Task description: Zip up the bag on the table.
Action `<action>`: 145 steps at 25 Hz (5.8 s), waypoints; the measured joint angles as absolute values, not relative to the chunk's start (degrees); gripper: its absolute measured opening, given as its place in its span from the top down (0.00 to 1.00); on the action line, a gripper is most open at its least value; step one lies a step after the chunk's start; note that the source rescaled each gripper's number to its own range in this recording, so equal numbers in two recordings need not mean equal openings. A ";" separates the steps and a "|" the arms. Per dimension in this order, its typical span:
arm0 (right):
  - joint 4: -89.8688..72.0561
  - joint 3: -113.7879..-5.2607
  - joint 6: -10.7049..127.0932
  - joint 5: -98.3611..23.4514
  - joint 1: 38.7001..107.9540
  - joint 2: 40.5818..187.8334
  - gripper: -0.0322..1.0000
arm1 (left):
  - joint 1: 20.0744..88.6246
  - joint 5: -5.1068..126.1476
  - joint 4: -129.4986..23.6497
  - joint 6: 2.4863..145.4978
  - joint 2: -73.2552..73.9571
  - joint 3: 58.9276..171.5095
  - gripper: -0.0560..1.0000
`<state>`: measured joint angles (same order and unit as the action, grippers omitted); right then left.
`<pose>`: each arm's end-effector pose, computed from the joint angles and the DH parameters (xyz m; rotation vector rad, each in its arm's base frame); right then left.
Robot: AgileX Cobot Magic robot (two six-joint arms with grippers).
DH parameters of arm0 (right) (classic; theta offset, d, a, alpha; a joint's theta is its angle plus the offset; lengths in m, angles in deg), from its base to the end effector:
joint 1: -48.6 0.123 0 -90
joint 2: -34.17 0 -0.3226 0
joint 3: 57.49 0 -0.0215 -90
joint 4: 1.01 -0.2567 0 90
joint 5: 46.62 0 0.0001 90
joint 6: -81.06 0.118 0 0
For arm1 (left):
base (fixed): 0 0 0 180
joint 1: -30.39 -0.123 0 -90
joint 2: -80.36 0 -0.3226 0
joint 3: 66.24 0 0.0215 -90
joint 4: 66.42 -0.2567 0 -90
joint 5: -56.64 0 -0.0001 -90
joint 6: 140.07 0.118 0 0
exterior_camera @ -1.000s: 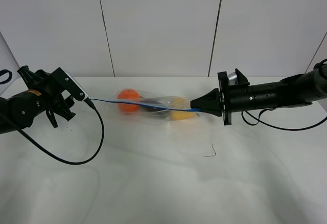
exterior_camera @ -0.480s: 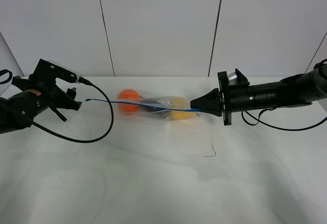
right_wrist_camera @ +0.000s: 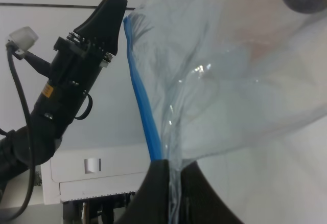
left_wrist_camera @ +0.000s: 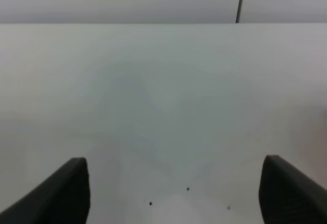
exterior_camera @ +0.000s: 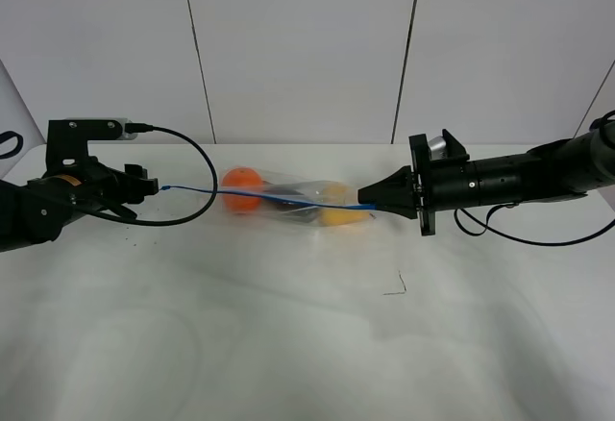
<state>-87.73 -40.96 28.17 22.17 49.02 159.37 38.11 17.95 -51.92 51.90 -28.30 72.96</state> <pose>0.3825 0.1127 0.1610 0.1504 2.4335 1.7421 0.3597 -0.0301 0.1753 0.0366 1.9444 0.0703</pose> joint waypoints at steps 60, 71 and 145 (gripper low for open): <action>-87.40 -40.96 28.21 22.29 49.02 159.37 0.97 | 30.10 124.53 -71.52 39.93 -9.61 100.53 0.00; -87.34 -40.96 28.21 22.29 49.02 159.37 0.97 | 30.10 123.53 -69.11 40.25 14.98 75.00 0.00; -8.24 -52.90 73.10 22.58 47.61 142.58 0.14 | 30.10 117.32 -68.03 40.25 73.86 63.96 0.00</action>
